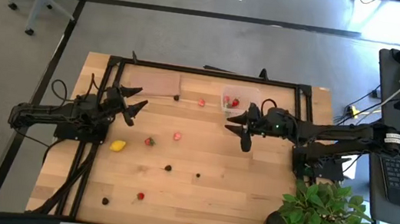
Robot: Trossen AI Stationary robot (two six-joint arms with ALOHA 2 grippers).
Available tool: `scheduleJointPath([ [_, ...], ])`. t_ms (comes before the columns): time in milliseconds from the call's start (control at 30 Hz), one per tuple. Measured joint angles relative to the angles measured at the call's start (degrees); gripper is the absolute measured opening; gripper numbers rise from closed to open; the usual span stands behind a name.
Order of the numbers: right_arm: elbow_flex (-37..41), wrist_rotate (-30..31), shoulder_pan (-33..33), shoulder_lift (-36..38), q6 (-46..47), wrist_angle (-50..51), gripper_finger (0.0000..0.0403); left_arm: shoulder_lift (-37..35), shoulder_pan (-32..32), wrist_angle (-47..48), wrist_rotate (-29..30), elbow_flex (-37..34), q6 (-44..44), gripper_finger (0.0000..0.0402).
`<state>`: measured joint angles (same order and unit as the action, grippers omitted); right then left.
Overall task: Pick and placing Produce into tupperware
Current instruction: Put the peach into the transparent bin
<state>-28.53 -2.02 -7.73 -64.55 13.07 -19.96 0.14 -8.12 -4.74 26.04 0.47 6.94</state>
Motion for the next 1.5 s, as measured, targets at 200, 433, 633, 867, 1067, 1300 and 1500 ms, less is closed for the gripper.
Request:
scheduleJointPath([
  [200, 0.1, 0.6, 0.0, 0.0, -0.1, 0.0, 0.0152, 0.0, 0.0, 0.0, 0.0, 0.0, 0.5, 0.0291],
  [433, 0.1, 0.8, 0.0, 0.0, -0.1, 0.0, 0.0152, 0.0, 0.0, -2.0, 0.0, 0.0, 0.2, 0.0291],
  [633, 0.1, 0.9, 0.0, 0.0, -0.1, 0.0, 0.0152, 0.0, 0.0, -3.8, 0.0, 0.0, 0.0, 0.0291],
  [867, 0.1, 0.9, 0.0, 0.0, -0.1, 0.0, 0.0152, 0.0, 0.0, -4.0, 0.0, 0.0, 0.0, 0.0291],
  [1067, 0.1, 0.9, 0.0, 0.0, -0.1, 0.1, 0.0152, 0.0, 0.0, -4.0, 0.0, 0.0, 0.0, 0.0291],
  [1300, 0.1, 0.9, 0.0, 0.0, -0.3, 0.1, 0.0152, 0.0, 0.0, -4.0, 0.0, 0.0, 0.1, 0.0291],
  [1500, 0.1, 0.9, 0.0, 0.0, -1.1, 0.1, 0.0152, 0.0, 0.0, -4.0, -1.2, 0.0, 0.2, 0.0291],
])
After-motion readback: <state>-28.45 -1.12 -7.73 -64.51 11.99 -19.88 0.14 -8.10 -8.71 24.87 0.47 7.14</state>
